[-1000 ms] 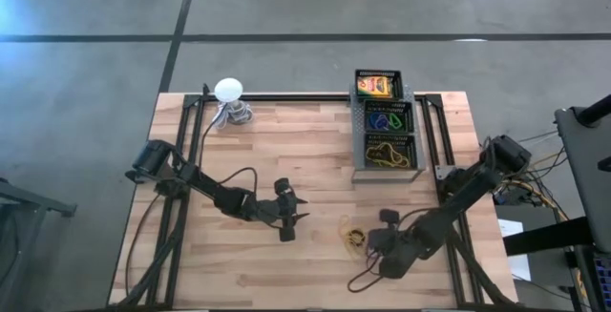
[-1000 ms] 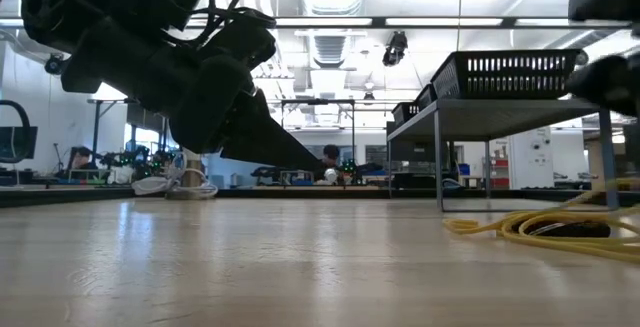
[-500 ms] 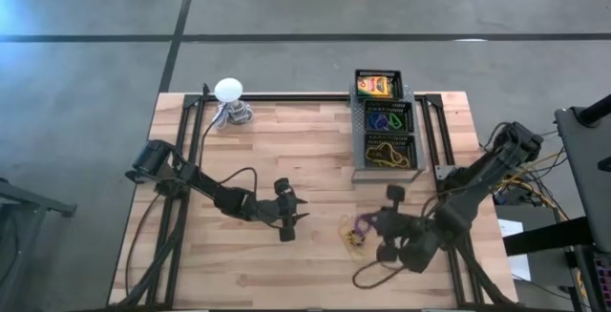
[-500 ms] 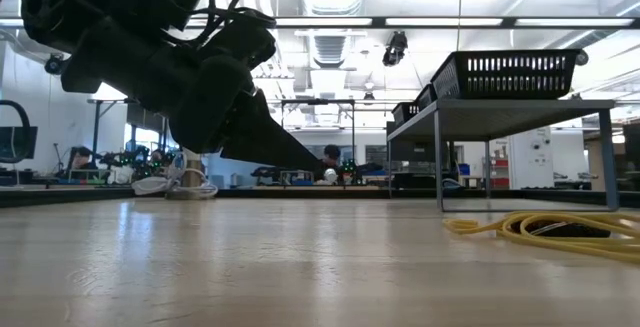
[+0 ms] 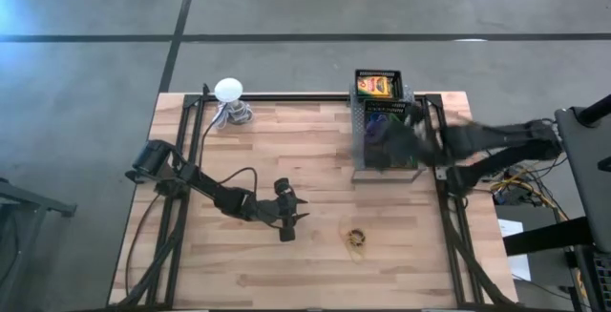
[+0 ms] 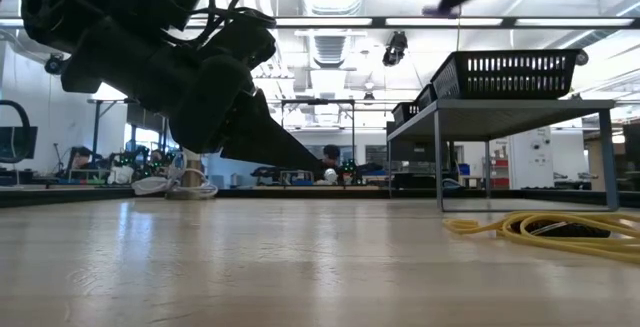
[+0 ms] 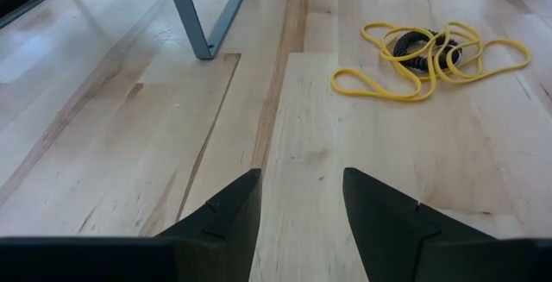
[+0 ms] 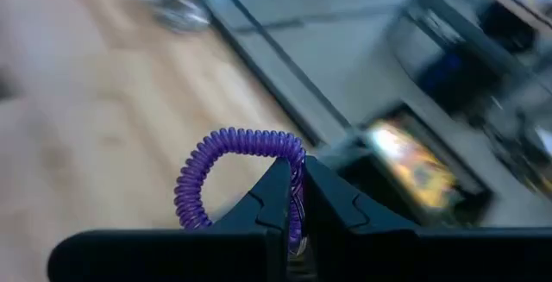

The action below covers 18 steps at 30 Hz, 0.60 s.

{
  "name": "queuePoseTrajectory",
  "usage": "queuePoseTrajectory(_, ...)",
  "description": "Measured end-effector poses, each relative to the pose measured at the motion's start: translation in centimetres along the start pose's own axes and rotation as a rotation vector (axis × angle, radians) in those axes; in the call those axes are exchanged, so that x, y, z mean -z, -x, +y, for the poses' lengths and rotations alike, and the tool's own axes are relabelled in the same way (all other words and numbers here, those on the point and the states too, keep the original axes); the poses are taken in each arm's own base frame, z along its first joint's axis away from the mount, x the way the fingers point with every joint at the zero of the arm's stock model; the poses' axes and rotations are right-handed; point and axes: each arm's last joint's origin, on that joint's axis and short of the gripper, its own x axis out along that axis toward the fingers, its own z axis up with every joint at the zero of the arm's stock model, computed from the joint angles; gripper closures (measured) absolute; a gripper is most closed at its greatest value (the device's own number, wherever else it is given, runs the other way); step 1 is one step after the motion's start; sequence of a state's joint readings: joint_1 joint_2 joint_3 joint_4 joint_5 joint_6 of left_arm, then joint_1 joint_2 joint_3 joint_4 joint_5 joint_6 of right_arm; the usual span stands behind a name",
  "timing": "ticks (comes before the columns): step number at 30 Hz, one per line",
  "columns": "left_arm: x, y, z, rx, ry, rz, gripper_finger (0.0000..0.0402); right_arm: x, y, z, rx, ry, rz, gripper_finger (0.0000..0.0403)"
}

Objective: Pick & Place Office Desk Supplies
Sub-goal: Put the violet spring keychain into the middle black bin on the shelf

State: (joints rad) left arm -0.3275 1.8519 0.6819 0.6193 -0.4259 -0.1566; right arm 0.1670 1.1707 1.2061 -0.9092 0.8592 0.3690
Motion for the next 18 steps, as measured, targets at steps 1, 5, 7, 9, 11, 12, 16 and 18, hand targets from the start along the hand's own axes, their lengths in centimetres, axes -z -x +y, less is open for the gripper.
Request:
queuePoseTrajectory(1, 0.0, 0.0, 0.0, 0.000, 0.000, 0.000, 0.0233, -0.2, -0.8, -1.3, 0.024, -0.012, 0.027, 0.0382)
queuePoseTrajectory(5, 0.0, 0.0, 0.0, 0.000, -0.001, 0.000, 0.0233, 0.0, -4.0, -5.9, 0.080, -0.086, 0.152, 0.0381)
queuePoseTrajectory(7, 0.0, 0.0, 0.0, 0.000, -0.001, 0.002, 0.0233, 0.6, -5.3, -7.5, 0.053, -0.118, 0.216, 0.0381)
queuePoseTrajectory(9, 0.0, 0.0, 0.0, 0.000, -0.003, 0.004, 0.0233, 1.3, -6.5, -8.7, 0.041, -0.138, 0.270, 0.0381)
queuePoseTrajectory(11, 0.0, 0.0, 0.0, -0.001, -0.004, 0.004, 0.0233, 2.2, -7.4, -9.5, 0.052, -0.153, 0.314, 0.0381)
queuePoseTrajectory(12, 0.0, 0.0, 0.0, -0.001, -0.004, 0.004, 0.0233, 2.6, -7.8, -9.8, 0.055, -0.159, 0.336, 0.0381)
queuePoseTrajectory(16, 0.0, 0.0, 0.0, -0.001, -0.005, 0.004, 0.0233, 4.2, -8.9, -10.0, 0.040, -0.167, 0.391, 0.0381)
queuePoseTrajectory(18, 0.0, 0.0, 0.0, -0.001, -0.004, 0.004, 0.0233, 4.7, -9.3, -9.8, 0.020, -0.169, 0.391, 0.0381)
